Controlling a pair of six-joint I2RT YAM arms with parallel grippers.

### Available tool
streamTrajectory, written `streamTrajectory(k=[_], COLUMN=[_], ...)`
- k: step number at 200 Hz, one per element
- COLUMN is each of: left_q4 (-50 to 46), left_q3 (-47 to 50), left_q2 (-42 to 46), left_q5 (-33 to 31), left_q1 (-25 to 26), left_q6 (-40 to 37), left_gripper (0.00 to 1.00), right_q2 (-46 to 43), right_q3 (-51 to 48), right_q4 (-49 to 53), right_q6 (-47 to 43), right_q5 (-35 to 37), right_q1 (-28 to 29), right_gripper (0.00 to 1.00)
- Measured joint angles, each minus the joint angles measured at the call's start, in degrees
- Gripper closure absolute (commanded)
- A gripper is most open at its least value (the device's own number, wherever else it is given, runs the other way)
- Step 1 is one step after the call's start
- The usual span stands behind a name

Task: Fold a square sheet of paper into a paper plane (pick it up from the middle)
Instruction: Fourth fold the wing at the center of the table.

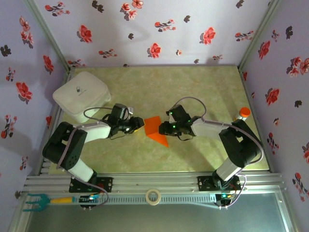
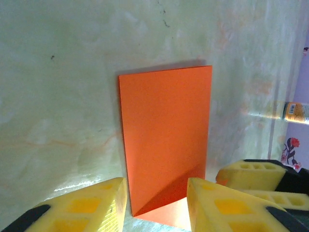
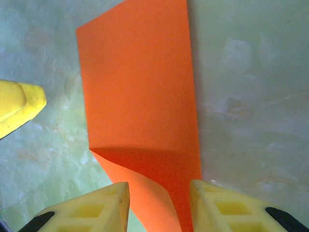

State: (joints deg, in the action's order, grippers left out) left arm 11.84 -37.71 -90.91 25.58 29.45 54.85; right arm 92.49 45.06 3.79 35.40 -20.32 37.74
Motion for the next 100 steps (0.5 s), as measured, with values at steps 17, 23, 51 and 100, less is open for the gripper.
streamTrajectory(k=[17, 23, 51, 100], left_q4=[1.6, 2.1, 3.7, 4.0], left_q3=[0.5, 0.5, 0.6, 0.7], left_q2=[-0.1, -0.3, -1.0, -1.2], left_q5=[0.0, 0.1, 0.1, 0.2], left_q1=[0.0, 0.0, 0.0, 0.0], left_q6=[1.6, 2.1, 3.6, 4.0], left_gripper=[0.60, 0.60, 0.60, 0.60], right_q2=[0.3, 0.3, 0.3, 0.3], right_q3=[0.0, 0.0, 0.0, 0.0], right_q4=[0.0, 0.0, 0.0, 0.2], right_q6=[-0.9, -1.2, -2.5, -4.2], right_q5=[-1.3, -1.6, -2.7, -4.5], right_q1=[0.0, -0.1, -0.8, -2.3], right_gripper=[0.67, 0.69, 0.72, 0.84])
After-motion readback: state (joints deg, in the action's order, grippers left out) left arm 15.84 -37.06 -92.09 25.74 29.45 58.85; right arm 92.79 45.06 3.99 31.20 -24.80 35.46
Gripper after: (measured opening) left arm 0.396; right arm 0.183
